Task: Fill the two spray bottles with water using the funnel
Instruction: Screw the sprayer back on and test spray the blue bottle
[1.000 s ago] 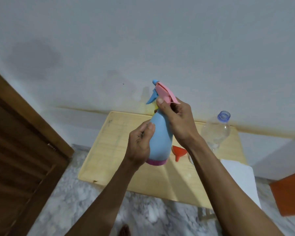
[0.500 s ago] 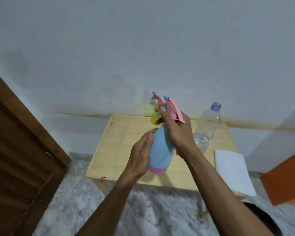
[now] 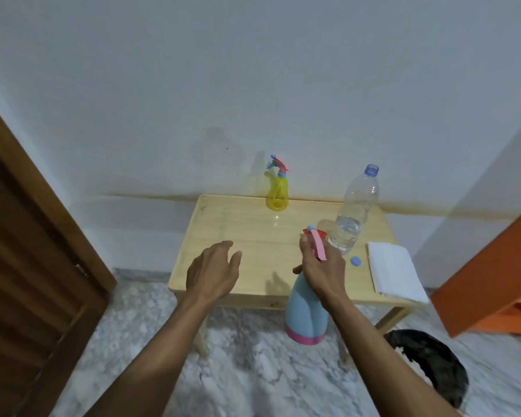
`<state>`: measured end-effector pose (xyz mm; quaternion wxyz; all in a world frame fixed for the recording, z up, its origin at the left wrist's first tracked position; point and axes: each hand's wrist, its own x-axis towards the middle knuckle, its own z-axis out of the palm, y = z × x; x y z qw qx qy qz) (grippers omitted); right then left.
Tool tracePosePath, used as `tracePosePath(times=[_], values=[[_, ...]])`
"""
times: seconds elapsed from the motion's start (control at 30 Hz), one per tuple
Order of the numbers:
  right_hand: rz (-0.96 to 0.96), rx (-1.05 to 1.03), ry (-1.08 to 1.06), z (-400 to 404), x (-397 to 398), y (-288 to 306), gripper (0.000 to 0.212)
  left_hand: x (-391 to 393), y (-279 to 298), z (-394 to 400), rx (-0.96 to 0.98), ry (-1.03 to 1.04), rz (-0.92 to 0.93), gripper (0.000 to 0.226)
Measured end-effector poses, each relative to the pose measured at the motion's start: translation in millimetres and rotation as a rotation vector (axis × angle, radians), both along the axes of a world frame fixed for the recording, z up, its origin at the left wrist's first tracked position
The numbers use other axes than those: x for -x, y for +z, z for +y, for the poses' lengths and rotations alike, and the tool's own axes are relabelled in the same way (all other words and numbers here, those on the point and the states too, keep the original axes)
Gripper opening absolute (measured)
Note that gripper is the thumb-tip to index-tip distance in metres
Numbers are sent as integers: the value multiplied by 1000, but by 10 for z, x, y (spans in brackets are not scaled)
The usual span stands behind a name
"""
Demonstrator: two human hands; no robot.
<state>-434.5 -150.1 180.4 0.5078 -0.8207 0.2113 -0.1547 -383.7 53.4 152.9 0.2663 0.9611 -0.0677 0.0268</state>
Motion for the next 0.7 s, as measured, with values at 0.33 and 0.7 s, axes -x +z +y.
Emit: tracePosePath(times=[0.33,0.7], values=[[316,77,81,90,59,-515,43,-29,-175,-125,-352,-79,314,40],[421,31,35,40,108,-667,45,117,-366,-245,-379,-88,346,43]])
